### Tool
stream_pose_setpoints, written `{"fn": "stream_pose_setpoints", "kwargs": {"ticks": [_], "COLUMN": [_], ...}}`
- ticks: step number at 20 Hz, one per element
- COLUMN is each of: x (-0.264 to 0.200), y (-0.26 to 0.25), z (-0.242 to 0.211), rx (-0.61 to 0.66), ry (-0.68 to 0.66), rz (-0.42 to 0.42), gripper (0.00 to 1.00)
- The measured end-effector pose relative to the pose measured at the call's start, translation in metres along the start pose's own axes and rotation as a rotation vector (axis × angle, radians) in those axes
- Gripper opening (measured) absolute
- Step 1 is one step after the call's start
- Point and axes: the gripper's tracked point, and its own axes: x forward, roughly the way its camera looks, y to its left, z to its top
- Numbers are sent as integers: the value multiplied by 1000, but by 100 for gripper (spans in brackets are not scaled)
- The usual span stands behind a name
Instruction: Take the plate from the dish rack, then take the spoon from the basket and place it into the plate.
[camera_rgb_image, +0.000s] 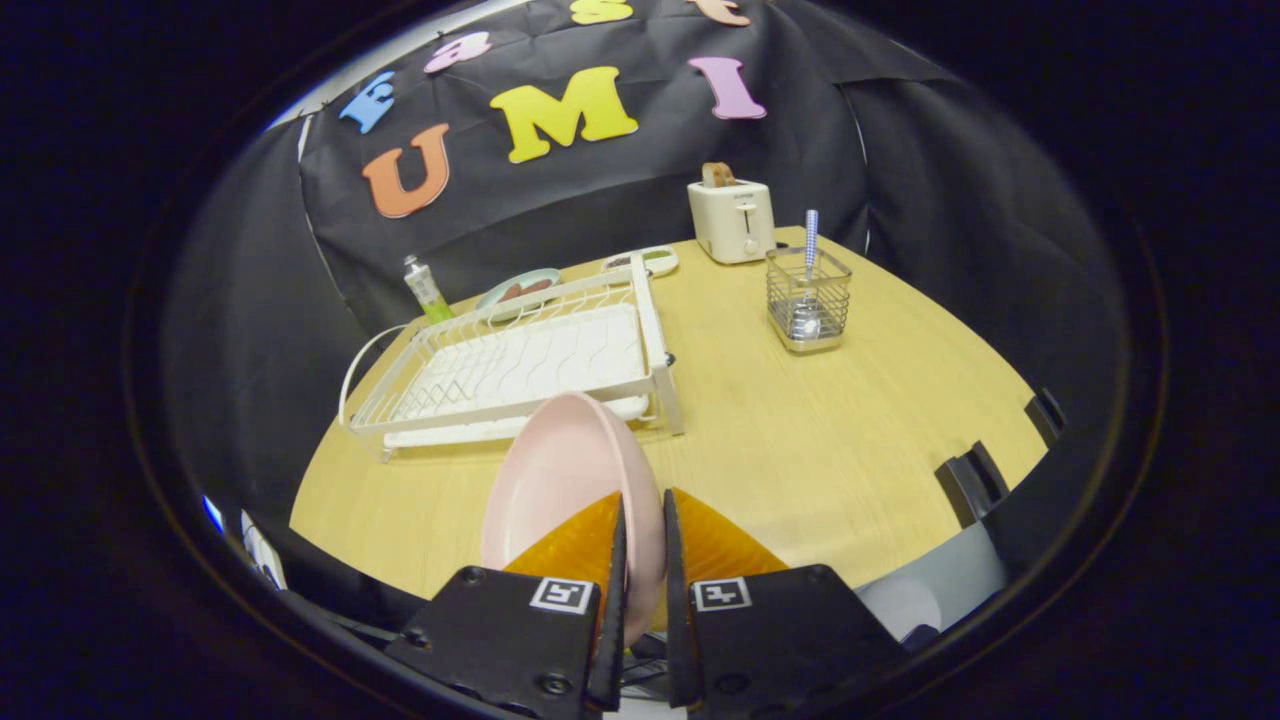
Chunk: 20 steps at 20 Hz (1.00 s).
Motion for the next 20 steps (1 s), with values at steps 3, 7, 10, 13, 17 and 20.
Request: {"fn": "stream_pose_setpoints", "kwargs": {"ticks": [3, 7, 10, 13, 17, 20], "x": [3, 3, 0, -6, -11, -13], "y": [0, -15, -28, -42, -60, -82], "z": [4, 22, 39, 65, 105, 151], "rx": [11, 20, -17, -75, -135, -157], "ry": [-19, -90, -143, -229, -327, -433], "rz": [40, 47, 40, 19, -2, -42], "gripper": [25, 59, 80, 95, 100, 100]}}
